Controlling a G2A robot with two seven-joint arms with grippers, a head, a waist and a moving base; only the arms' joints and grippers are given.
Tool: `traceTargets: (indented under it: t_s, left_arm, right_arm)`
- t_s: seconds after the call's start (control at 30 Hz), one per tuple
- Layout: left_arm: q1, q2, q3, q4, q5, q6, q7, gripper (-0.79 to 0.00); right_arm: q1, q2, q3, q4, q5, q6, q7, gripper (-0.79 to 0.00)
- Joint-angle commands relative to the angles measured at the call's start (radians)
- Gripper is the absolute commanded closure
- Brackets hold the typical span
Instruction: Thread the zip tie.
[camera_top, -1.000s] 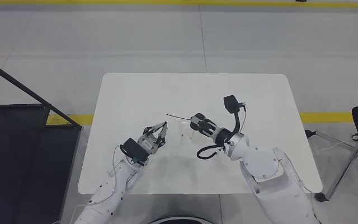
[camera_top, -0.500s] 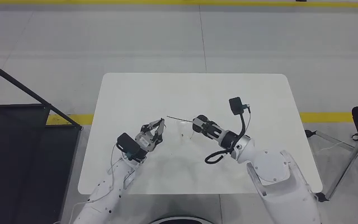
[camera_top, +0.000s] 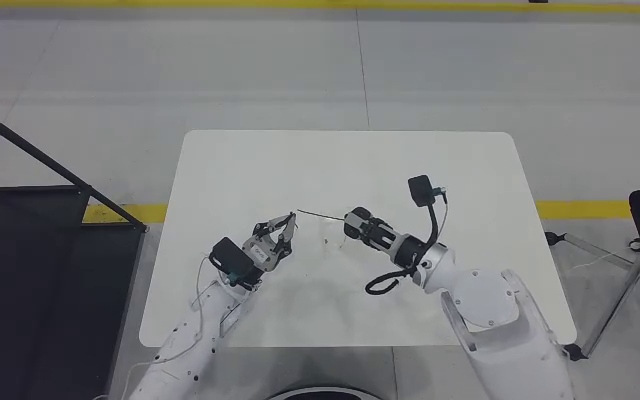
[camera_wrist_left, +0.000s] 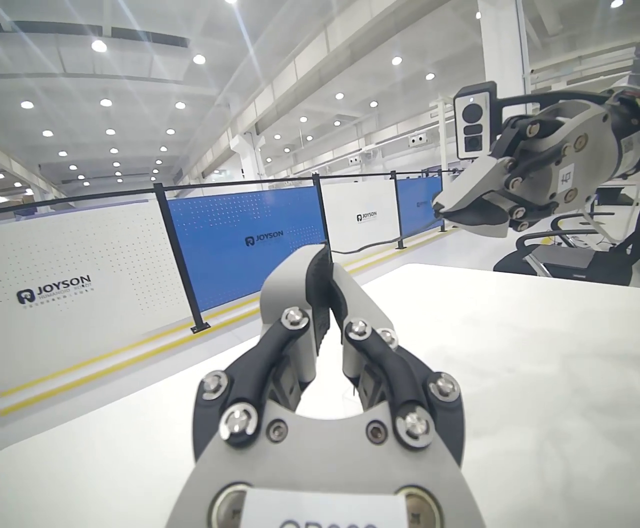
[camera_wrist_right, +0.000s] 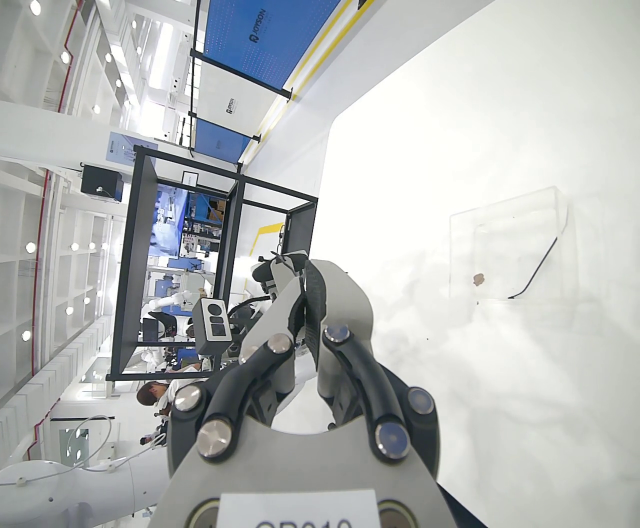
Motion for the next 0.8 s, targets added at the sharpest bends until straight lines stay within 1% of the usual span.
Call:
traceTargets:
  t_s: [0.0,0.17,0.33,0.77]
  left_arm:
    - [-0.001,0.001,0.001,0.000,0.011,-0.001,-0.002,0.000]
    - [-0.001,0.003,0.004,0.002,0.046,0.002,-0.003,0.000]
    - [-0.002,0.003,0.009,0.003,0.063,0.001,-0.006,0.000]
    - [-0.001,0.002,0.021,0.010,0.072,0.016,-0.010,0.000]
  right_arm:
    - [-0.009,0.004,0.012,-0.008,-0.015,0.003,0.020,0.000]
    - [-0.036,0.014,0.048,-0.029,-0.028,-0.008,0.067,0.000]
    - [-0.047,0.019,0.065,-0.036,-0.017,-0.022,0.086,0.000]
    - [-0.031,0.021,0.043,-0.029,-0.023,-0.013,0.084,0.000]
